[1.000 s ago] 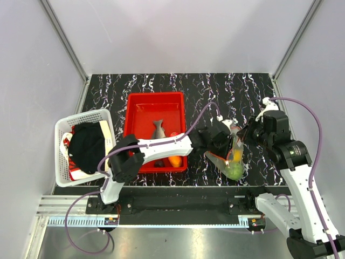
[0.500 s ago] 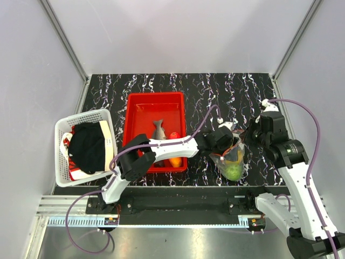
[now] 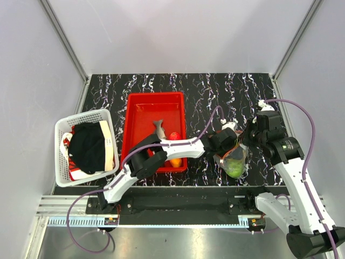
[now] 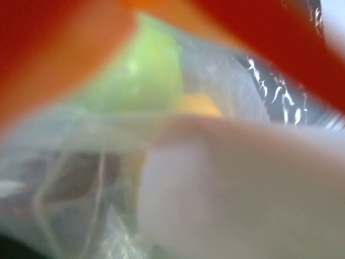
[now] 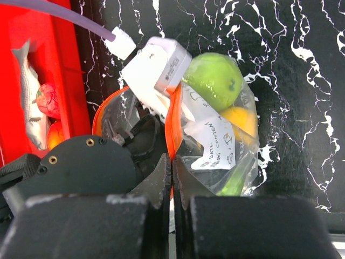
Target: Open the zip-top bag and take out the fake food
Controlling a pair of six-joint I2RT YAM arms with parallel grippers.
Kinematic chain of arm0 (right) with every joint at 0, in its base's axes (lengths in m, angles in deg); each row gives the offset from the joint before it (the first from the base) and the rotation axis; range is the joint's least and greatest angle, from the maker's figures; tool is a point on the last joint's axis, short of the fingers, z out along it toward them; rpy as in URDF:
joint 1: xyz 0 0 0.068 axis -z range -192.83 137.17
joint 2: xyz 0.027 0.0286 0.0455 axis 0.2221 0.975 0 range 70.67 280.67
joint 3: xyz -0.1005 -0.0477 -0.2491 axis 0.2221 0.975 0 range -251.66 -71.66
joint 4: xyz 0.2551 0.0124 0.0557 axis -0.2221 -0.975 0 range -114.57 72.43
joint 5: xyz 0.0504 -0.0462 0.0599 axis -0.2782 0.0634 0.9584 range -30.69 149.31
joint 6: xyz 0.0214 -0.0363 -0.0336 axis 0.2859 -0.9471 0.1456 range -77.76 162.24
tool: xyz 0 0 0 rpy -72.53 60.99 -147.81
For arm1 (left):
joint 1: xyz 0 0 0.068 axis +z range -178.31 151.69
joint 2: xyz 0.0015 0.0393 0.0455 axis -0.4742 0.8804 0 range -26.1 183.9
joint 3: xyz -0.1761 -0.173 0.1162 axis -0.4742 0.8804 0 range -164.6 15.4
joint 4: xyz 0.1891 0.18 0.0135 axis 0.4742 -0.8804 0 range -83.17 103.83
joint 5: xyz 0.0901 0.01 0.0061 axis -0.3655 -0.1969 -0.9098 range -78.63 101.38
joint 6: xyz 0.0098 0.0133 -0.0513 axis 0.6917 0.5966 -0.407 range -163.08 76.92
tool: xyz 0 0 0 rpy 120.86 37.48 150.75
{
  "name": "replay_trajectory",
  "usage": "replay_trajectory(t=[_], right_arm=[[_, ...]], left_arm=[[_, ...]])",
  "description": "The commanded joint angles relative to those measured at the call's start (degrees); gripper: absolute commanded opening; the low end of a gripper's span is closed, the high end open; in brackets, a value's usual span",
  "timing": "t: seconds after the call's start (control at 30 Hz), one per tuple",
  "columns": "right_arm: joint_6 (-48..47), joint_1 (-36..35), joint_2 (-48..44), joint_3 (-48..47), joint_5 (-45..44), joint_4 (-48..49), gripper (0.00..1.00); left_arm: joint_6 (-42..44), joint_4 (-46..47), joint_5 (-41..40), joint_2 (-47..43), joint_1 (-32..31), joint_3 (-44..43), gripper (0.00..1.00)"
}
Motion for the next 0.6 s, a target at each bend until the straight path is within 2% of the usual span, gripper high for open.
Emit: replay_trajectory(t=[0.0, 0.03, 0.07, 0.17, 0.2, 0.27, 0.3, 0.4, 0.57], right_arm=[[-0.11, -0.32, 0.21, 0.18, -0.35, 2.37, 0.0], [-0.29, -0.33, 0.29, 0.1, -0.53, 2.46, 0.0], [-0.55, -0.33, 0.38, 0.01, -0.7, 2.37, 0.0], [-0.9, -0.33, 0.38, -0.69, -1.84, 2.37, 0.0], [-1.08, -0.33, 0.21, -0.78, -2.54, 2.37, 0.0], [-1.34, -0.32, -0.14, -1.31, -3.25, 2.29, 0.0], [-1.52, -0.33, -0.41, -1.31, -4.04, 2.46, 0.0], [-2.04, -0.33, -1.02, -1.4, -5.71, 2.55, 0.0], [-3.01, -0.33, -2.34, -2.36, -7.82, 2.55, 0.0]], left_arm=[[-0.99, 3.03, -0.68, 1.61, 2.5, 1.37, 0.64], [-0.56, 3.13, -0.85, 1.17, 2.67, 1.72, 0.56], [0.67, 3.04, -0.94, -0.05, 2.67, 2.51, 0.42], [4.09, 0.5, -1.72, -3.91, 2.5, 3.13, 0.28], [5.06, -0.38, -2.25, -5.06, 2.41, 3.57, 0.19], [7.69, -2.93, -4.71, -9.27, 2.32, 4.27, 0.13], [8.32, -3.98, -5.76, -10.77, 2.23, 4.97, 0.0], [10.96, -6.97, -7.79, -14.29, 1.88, 4.63, 0.0], [13.68, -20.15, -12.0, -13.95, -0.04, -4.86, 0.0]])
